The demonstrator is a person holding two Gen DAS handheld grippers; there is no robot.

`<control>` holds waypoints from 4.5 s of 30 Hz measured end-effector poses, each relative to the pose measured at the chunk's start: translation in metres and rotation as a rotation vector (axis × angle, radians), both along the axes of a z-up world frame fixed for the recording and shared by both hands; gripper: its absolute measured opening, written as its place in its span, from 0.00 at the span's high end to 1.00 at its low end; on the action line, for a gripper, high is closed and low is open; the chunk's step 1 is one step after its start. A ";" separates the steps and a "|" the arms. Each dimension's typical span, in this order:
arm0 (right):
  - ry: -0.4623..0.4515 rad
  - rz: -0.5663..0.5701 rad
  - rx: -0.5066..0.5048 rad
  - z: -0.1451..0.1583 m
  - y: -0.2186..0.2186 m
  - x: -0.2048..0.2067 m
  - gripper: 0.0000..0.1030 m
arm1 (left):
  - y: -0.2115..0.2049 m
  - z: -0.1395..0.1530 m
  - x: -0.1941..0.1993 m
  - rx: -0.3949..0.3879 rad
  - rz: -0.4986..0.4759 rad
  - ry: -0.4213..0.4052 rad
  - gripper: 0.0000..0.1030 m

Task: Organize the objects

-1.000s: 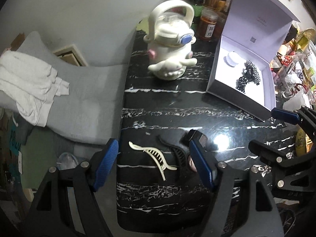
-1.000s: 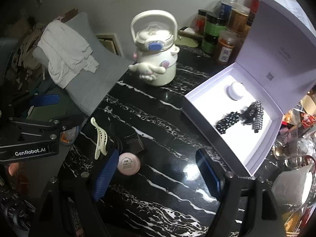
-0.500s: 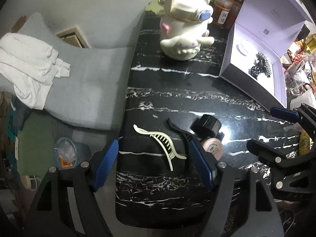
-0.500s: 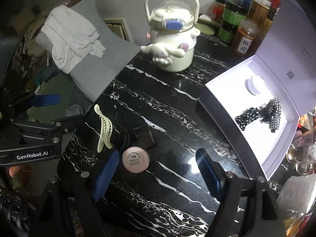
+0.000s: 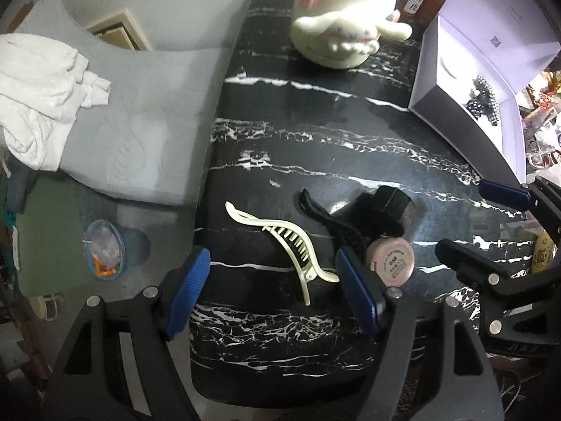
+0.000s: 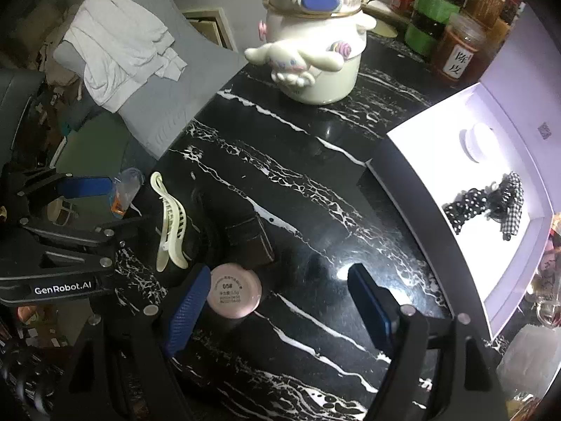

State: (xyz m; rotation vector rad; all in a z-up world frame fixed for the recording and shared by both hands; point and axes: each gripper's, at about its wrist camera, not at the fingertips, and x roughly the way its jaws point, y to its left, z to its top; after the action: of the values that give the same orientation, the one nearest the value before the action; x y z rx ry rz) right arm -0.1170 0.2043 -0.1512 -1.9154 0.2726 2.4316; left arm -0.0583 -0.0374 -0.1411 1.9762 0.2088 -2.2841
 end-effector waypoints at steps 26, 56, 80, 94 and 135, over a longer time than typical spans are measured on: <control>-0.092 0.039 -0.029 -0.049 0.000 -0.032 0.21 | -0.008 -0.059 -0.019 0.164 0.005 -0.132 0.29; -0.092 0.025 -0.064 -0.046 0.007 -0.024 0.74 | -0.001 -0.046 -0.009 0.188 -0.033 -0.091 0.81; 0.018 0.064 -0.045 0.001 -0.018 0.001 0.74 | 0.009 0.004 0.016 0.156 -0.036 0.019 0.81; 0.059 0.004 -0.036 0.019 -0.009 0.042 0.74 | 0.040 0.025 0.028 0.136 -0.114 0.064 0.81; 0.016 -0.447 0.002 0.015 0.083 0.185 0.74 | 0.216 0.017 0.002 0.184 -0.616 -0.003 0.81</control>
State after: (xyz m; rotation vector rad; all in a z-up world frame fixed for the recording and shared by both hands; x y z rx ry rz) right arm 0.0685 0.2869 -0.1359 -1.6169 0.6225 2.1482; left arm -0.0559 0.1787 -0.1238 2.3972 -0.2376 -2.6907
